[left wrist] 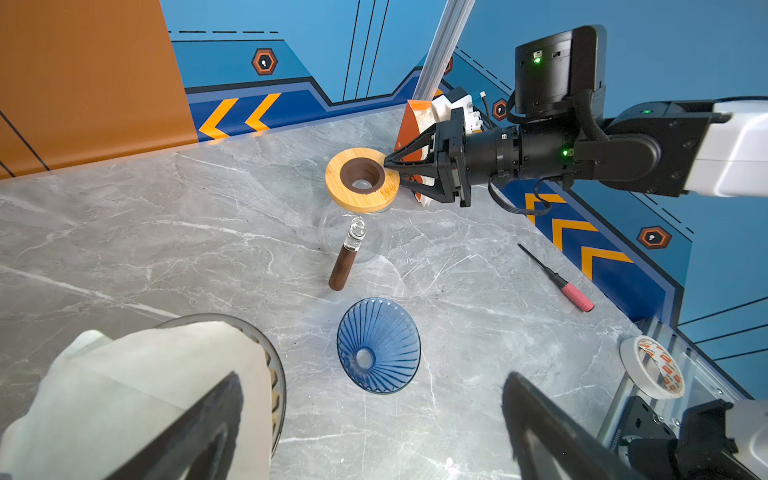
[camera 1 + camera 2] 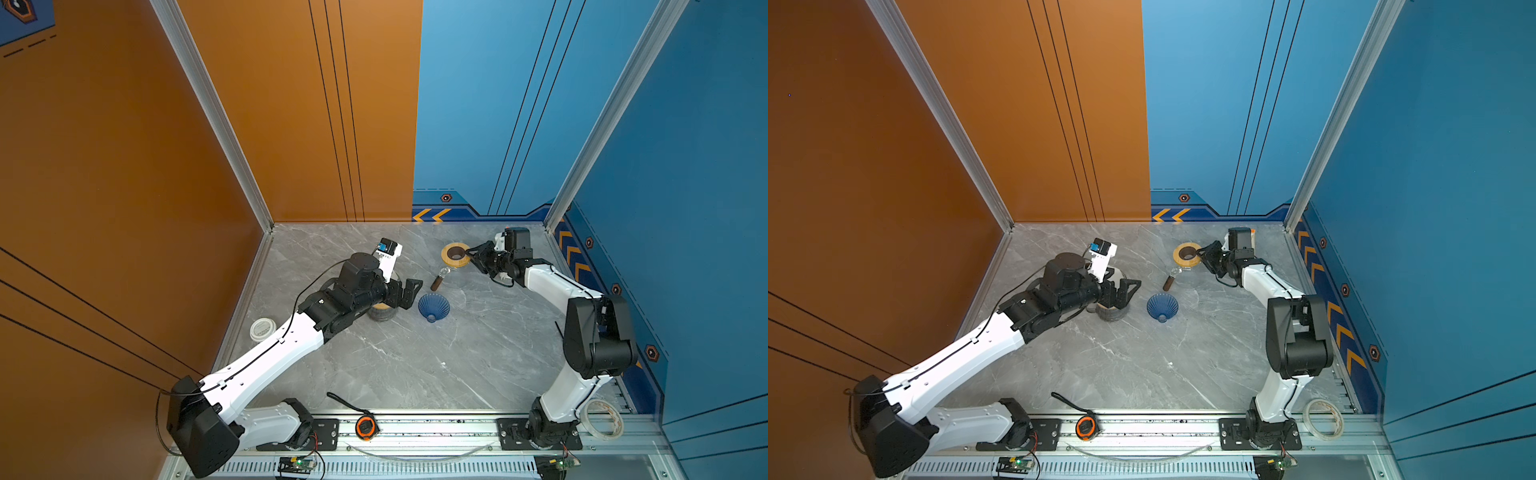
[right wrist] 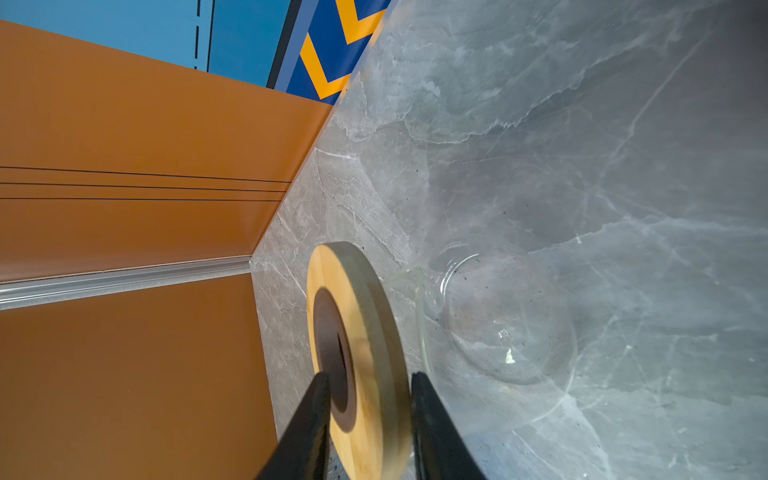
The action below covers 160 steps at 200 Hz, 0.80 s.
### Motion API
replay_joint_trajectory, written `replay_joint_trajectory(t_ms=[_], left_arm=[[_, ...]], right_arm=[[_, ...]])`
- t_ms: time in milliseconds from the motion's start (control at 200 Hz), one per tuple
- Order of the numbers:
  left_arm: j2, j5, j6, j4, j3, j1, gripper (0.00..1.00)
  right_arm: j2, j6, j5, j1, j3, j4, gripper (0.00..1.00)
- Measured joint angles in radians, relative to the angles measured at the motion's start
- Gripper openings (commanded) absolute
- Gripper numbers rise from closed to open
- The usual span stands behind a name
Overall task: Place the coffee filter in the dripper
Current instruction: 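Lower the bamboo ring onto the glass cup with the right gripper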
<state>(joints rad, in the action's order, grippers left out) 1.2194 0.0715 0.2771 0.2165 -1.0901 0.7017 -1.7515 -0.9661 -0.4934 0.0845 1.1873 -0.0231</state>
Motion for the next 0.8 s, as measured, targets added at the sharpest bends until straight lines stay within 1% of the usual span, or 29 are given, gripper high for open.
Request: replay_joint_trajectory(t_ms=[235, 541, 691, 801], left_arm=[[0.000, 0.000, 0.000, 0.002, -0.002, 0.000, 0.98], [0.000, 0.000, 0.000, 0.005, -0.002, 0.000, 0.98], [0.000, -0.003, -0.010, 0.041, -0.023, 0.000, 0.98], [0.000, -0.007, -0.027, 0.065, -0.055, 0.000, 0.98]], right_arm=[[0.027, 0.002, 0.000, -0.026, -0.006, -0.002, 0.32], [0.048, 0.011, 0.000, -0.034, -0.019, -0.015, 0.33], [0.070, 0.037, 0.000, -0.033, -0.019, -0.048, 0.33], [0.100, 0.077, 0.002, -0.033, -0.016, -0.093, 0.34]])
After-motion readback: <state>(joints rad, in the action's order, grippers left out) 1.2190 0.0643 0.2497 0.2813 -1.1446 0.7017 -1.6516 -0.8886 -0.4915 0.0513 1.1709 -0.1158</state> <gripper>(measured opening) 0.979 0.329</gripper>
